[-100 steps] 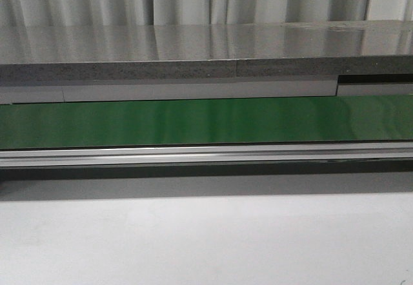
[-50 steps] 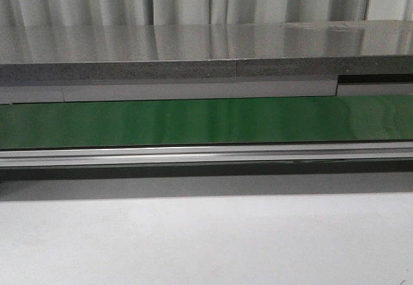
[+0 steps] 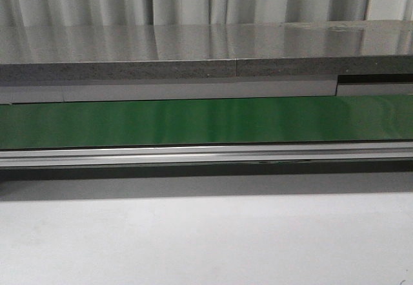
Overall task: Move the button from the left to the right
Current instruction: 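Close the left gripper on the button and lift it from the tray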
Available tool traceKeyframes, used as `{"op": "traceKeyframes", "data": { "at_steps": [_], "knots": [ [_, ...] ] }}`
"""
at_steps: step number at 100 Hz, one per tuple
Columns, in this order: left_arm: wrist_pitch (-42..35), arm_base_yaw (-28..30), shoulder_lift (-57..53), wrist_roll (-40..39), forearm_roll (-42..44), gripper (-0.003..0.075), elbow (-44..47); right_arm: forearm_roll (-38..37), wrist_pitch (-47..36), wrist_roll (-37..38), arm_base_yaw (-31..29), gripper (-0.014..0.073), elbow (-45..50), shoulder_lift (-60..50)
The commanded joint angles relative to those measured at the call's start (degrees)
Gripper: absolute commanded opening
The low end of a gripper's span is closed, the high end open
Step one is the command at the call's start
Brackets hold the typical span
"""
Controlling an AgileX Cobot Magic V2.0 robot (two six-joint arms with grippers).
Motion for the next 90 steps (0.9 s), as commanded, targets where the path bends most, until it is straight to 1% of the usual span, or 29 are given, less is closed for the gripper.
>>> {"op": "traceKeyframes", "data": {
  "at_steps": [1,12,28,63,90],
  "knots": [
    [-2.0,0.15,-2.2,0.17,-1.21,0.0618,-1.75,-0.19,-4.95,0.01,0.2,-0.0067,-0.99,-1.1],
    [-2.24,0.15,-1.54,0.17,-1.21,0.0618,-1.87,-0.19,-4.95,0.01,0.2,-0.0067,-0.99,-1.1],
    [0.83,0.15,1.88,0.17,-2.15,0.0618,-3.45,-0.19,-4.95,0.01,0.2,-0.0067,-0.99,-1.1],
    [-0.22,0.15,3.01,0.21,-2.15,0.0618,-3.51,-0.19,-4.95,0.01,0.2,-0.0067,-0.99,-1.1],
    [0.76,0.15,6.97,0.21,-2.15,0.0617,-3.41,-0.19,-4.95,0.01,0.2,-0.0067,-0.99,-1.1]
  ]
}}
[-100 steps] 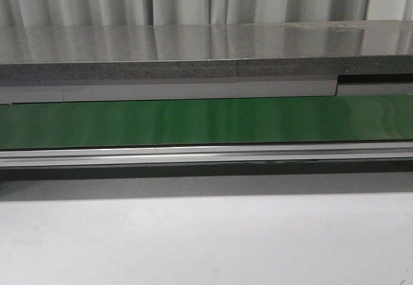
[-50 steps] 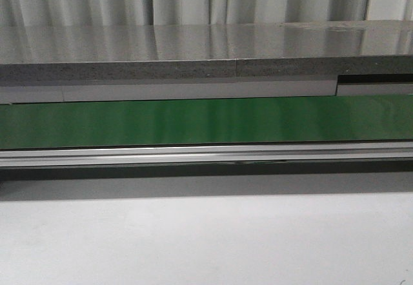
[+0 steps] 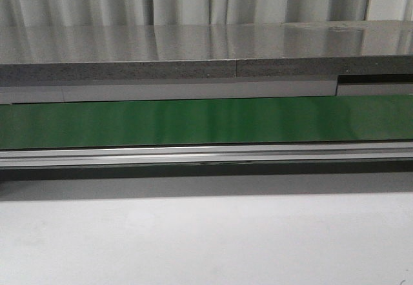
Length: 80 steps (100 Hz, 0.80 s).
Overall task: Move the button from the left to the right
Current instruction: 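Close the left gripper on the button and lift it from the tray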
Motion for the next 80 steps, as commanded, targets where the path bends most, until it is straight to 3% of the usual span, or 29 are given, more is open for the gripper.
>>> {"op": "traceKeyframes", "data": {
  "at_steps": [1,10,20,60,80],
  "knots": [
    [-0.24,0.15,-1.64,-0.01,-1.06,0.0617,-1.44,-0.19,-4.95,0.01,0.2,-0.0067,-0.99,-1.1],
    [-0.09,0.15,-0.88,-0.01,-1.06,0.061,-1.44,-0.19,-4.95,0.01,0.2,-0.0067,-0.99,-1.1],
    [-0.4,0.15,-0.65,-0.01,-0.46,0.055,-1.44,-0.19,-4.95,0.01,0.2,-0.0067,-0.99,-1.1],
    [-0.64,0.15,-0.29,-0.01,0.52,0.0091,-1.44,-0.19,-4.95,0.01,0.2,-0.0067,-0.99,-1.1],
    [0.67,0.15,-0.58,-0.01,0.52,0.0008,-3.3,-0.19,-4.95,0.01,0.2,-0.0067,-0.99,-1.1]
  ]
}}
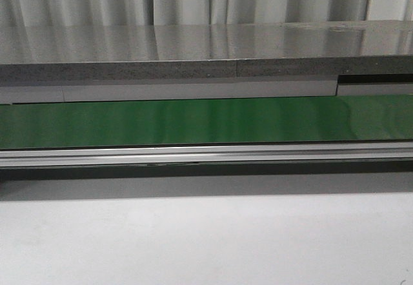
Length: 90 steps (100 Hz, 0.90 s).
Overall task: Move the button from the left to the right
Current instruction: 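Close the left gripper on the button and lift it from the tray, then carry the button over the belt and set it down with the left gripper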
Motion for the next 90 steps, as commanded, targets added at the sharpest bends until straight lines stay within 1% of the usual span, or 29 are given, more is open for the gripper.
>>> {"op": "traceKeyframes", "data": {
  "at_steps": [1,26,34,43,60,75,90],
  "knots": [
    [0.58,0.15,-2.8,-0.24,-0.41,0.0007,-2.77,-0.19,-4.95,0.01,0.2,-0.0067,-0.99,-1.1],
    [5.79,-0.05,-7.28,-0.13,-1.64,0.0008,-9.38,-0.19,-4.95,0.01,0.2,-0.0067,-0.99,-1.1],
    [8.01,-0.77,-8.41,1.58,-2.58,0.0008,-11.56,-0.19,-4.95,0.01,0.2,-0.0067,-0.99,-1.1],
    [9.77,-2.43,-9.04,2.83,-4.33,0.0008,-12.81,-0.19,-4.95,0.01,0.2,-0.0067,-0.99,-1.1],
    [11.22,-7.09,-9.04,4.46,-4.31,0.0008,-13.45,-0.19,-4.95,0.01,0.2,-0.0067,-0.99,-1.1],
    [11.25,-11.22,-9.04,4.57,-2.71,0.0008,-13.45,-0.19,-4.95,0.01,0.2,-0.0067,-0.99,-1.1],
    [11.35,-13.66,-8.52,4.57,-1.56,0.0012,-13.32,-0.19,-4.95,0.01,0.2,-0.0067,-0.99,-1.1]
  ]
}}
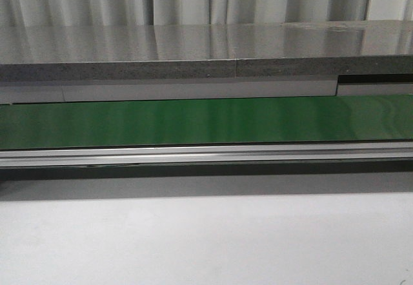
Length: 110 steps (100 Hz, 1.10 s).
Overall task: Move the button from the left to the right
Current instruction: 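Carry the button over the belt and set it down with the left gripper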
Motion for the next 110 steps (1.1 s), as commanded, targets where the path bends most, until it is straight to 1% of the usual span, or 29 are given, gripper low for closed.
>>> {"op": "traceKeyframes", "data": {
  "at_steps": [1,13,20,25,27,29,30,32,34,39,41,43,44,48,54,70,90,110],
  "knots": [
    [-0.36,-1.24,-2.52,0.03,-0.18,0.0012,-1.73,-0.19,-4.95,0.01,0.2,-0.0067,-0.99,-1.1],
    [-0.01,-1.58,-1.47,0.03,-0.18,0.0018,-1.73,-0.19,-4.95,0.01,0.2,-0.0067,-0.99,-1.1],
    [0.97,-1.58,-0.9,0.03,-0.18,0.0066,-1.73,-0.19,-4.95,0.01,0.2,-0.0067,-0.99,-1.1],
    [1.5,-1.58,-0.87,0.03,-0.18,0.0132,-1.73,-0.19,-4.95,0.01,0.2,-0.0067,-0.99,-1.1],
    [1.61,-1.58,-0.78,0.03,-0.31,0.0182,-1.73,-0.19,-4.95,0.01,0.2,-0.0067,-0.99,-1.1],
    [1.61,-1.58,-0.78,0.03,-0.31,0.021,-1.73,-0.19,-4.95,0.01,0.2,-0.0067,-0.99,-1.1],
    [1.61,-1.58,-0.78,0.03,-0.31,0.0239,-1.73,-0.19,-4.95,0.01,0.2,-0.0067,-0.99,-1.1],
    [1.61,-1.58,-0.78,0.03,-0.4,0.0272,-1.73,-0.19,-4.95,0.01,0.2,-0.0067,-0.99,-1.1],
    [1.61,-1.58,-0.78,0.03,-0.4,0.0338,-1.73,-0.19,-4.95,0.01,0.2,-0.0067,-0.99,-1.1],
    [1.48,-1.58,-0.78,0.03,-0.66,0.0439,-1.73,-0.19,-4.95,0.01,0.2,-0.0067,-0.99,-1.1],
    [1.37,-1.58,-0.78,0.03,-0.76,0.0501,-1.73,-0.19,-4.95,0.01,0.2,-0.0067,-0.99,-1.1],
    [1.26,-1.58,-0.78,0.03,-0.76,0.0529,-1.73,-0.19,-4.95,0.01,0.2,-0.0067,-0.99,-1.1],
    [1.26,-1.58,-0.78,0.03,-0.76,0.0555,-1.73,-0.19,-4.95,0.01,0.2,-0.0067,-0.99,-1.1],
    [1.26,-1.58,-0.78,0.03,-0.76,0.062,-1.73,-0.19,-4.95,0.01,0.2,-0.0067,-0.99,-1.1],
    [1.12,-1.58,-0.78,0.03,-0.76,0.0676,-1.73,-0.19,-4.95,0.01,0.2,-0.0067,-0.99,-1.1],
    [0.64,-1.58,-2.06,0.03,-2.27,0.0665,-2.08,-0.19,-4.95,0.01,0.2,-0.0067,-0.99,-1.1],
    [-0.64,-2.19,-7.58,0.23,-3.61,0.066,-2.08,-0.19,-4.95,0.01,0.2,-0.0067,-0.99,-1.1],
    [-1.84,-5.36,-15.02,0.23,-4.42,0.066,-1.64,-0.19,-4.95,0.01,0.2,-0.0067,-0.99,-1.1]
  ]
}}
